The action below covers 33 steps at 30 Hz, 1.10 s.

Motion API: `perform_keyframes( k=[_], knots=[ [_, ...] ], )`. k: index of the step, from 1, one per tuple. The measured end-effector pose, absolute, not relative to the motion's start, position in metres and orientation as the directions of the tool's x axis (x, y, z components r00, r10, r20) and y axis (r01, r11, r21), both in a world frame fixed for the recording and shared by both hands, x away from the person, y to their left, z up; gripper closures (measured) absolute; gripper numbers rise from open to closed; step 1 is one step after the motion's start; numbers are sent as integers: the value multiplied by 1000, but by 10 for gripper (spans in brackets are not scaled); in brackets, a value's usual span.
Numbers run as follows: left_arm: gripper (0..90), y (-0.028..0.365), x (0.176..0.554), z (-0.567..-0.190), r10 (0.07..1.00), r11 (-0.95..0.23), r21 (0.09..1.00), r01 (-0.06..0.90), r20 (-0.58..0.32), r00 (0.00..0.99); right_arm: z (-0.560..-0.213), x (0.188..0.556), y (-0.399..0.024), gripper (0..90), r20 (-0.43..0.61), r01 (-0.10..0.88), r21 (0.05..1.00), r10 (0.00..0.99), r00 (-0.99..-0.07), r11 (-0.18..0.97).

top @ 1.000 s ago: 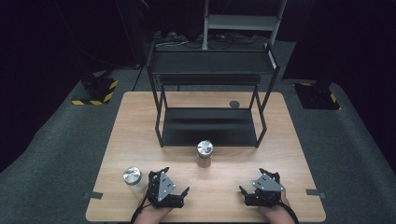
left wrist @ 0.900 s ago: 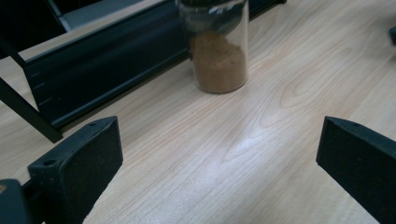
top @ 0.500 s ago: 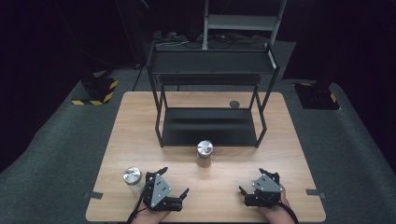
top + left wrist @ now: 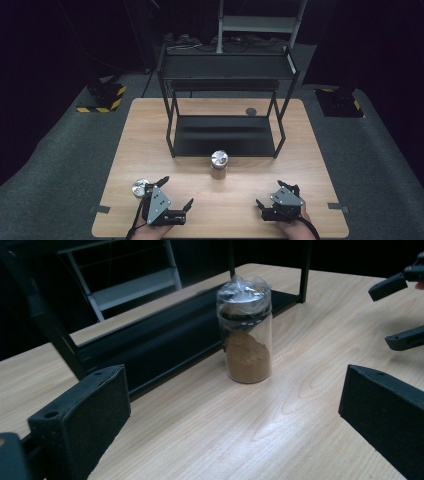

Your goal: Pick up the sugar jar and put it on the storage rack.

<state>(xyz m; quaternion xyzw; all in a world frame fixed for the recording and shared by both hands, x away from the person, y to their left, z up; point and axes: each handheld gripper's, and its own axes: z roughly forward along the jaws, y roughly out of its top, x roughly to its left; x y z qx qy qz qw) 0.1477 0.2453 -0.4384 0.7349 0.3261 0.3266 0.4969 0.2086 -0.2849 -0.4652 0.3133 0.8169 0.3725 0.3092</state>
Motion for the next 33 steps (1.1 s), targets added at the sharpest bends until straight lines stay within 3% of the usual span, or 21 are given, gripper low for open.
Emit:
perform_keyframes(
  k=[16, 33],
  knots=[
    [3, 276, 125, -439, 851, -272, 951, 146, 167, 499, -466, 208, -286, 0, -270, 279, 806, 743, -612, 523],
    [3, 300, 112, -445, 899, -246, 949, 198, 147, 411, -465, 208, -285, 0, -273, 280, 802, 742, -613, 527]
  ],
)
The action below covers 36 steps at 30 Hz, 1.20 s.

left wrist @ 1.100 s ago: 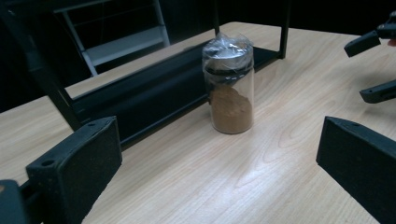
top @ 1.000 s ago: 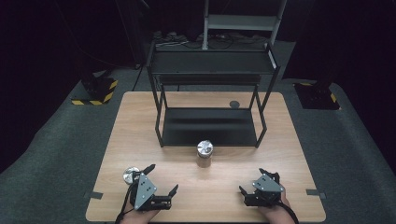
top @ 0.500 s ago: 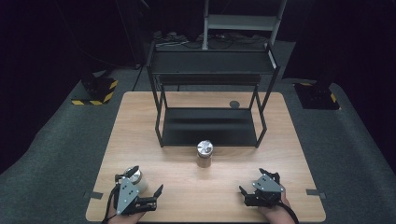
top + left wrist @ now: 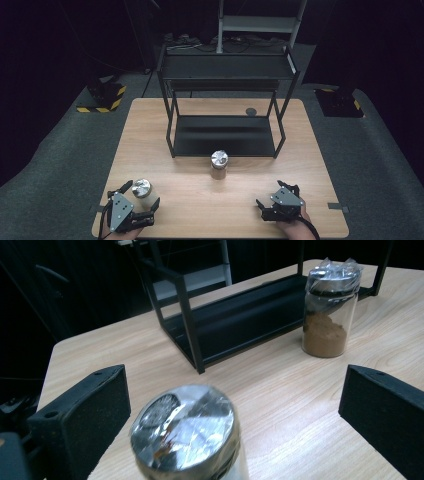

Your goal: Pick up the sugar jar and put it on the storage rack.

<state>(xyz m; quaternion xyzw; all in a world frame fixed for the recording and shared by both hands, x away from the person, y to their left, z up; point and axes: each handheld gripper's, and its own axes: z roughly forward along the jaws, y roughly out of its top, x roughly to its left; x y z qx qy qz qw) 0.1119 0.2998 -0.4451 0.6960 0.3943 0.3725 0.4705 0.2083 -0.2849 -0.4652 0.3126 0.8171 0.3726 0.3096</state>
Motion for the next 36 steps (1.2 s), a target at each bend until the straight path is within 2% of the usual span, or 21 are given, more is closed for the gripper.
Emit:
perform_keyframes(
  k=[23, 29, 36],
  knots=[
    [10, 315, 122, -463, 918, -167, 956, 242, 61, 393, -465, 209, -285, 0, -273, 279, 802, 740, -615, 528],
    [42, 318, 126, -469, 919, -147, 956, 254, 37, 392, -465, 209, -285, 1, -272, 280, 803, 741, -615, 526],
    [138, 321, 130, -474, 923, -121, 957, 263, 11, 385, -465, 209, -285, 2, -270, 282, 803, 741, -614, 525]
  ],
)
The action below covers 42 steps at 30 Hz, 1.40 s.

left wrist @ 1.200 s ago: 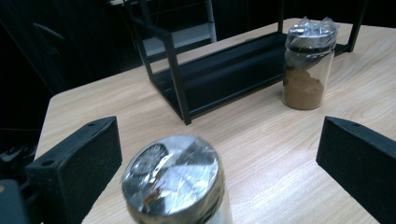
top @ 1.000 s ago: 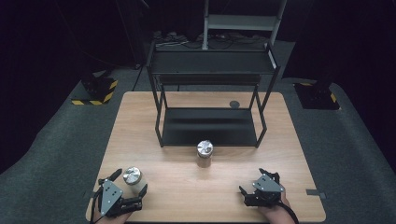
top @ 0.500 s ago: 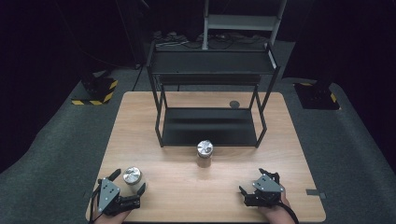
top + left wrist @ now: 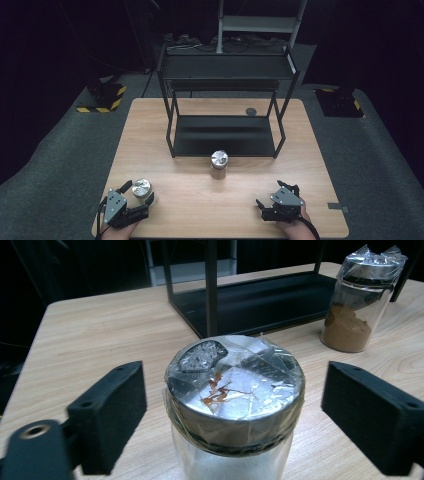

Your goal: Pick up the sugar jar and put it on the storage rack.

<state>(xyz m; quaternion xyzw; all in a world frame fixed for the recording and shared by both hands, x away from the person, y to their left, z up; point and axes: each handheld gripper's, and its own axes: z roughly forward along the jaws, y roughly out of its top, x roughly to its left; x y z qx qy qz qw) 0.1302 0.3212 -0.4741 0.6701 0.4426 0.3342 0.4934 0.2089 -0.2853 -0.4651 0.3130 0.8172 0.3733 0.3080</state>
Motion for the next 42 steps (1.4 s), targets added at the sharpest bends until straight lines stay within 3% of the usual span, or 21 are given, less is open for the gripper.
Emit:
perform_keyframes(
  k=[15, 42],
  knots=[
    [313, 330, 135, -484, 913, -83, 962, 259, -31, 407, -465, 209, -286, 3, -267, 283, 803, 740, -617, 525],
    [343, 329, 133, -478, 911, -86, 965, 247, -24, 411, -464, 210, -287, 4, -263, 283, 802, 736, -624, 526]
  ],
)
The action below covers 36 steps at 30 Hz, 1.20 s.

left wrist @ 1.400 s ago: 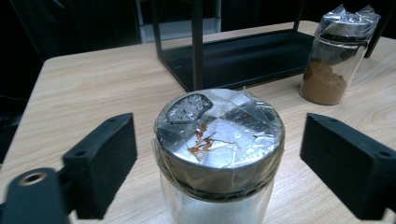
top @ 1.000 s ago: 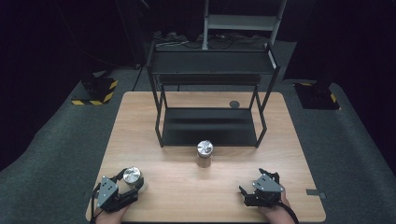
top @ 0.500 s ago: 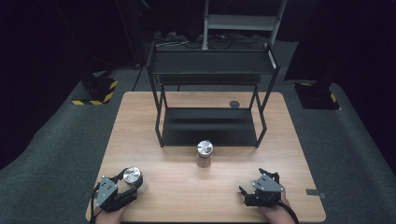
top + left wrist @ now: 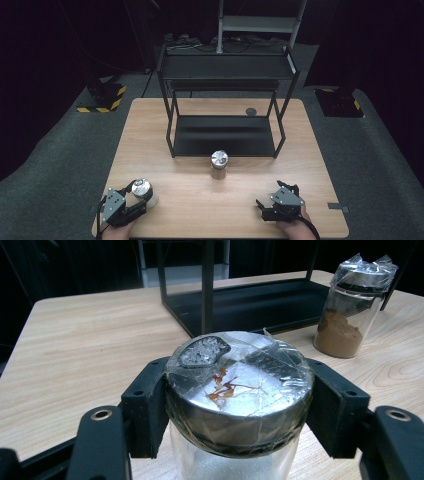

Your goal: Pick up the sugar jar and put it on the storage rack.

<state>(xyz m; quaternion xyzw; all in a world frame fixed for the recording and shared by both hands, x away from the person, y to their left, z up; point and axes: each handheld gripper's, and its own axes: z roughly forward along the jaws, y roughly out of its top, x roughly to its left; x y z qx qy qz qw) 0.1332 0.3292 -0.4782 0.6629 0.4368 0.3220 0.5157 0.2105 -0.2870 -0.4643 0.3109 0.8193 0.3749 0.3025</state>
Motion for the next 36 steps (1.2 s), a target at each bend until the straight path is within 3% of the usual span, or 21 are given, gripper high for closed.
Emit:
perform_keyframes(
  k=[15, 36],
  knots=[
    [344, 319, 139, -461, 903, -87, 979, 185, -1, 429, -464, 211, -287, 4, -258, 285, 804, 739, -622, 521],
    [344, 287, 179, -428, 870, -85, 988, 130, 10, 492, -465, 211, -290, 4, -247, 285, 811, 741, -624, 511]
  ],
)
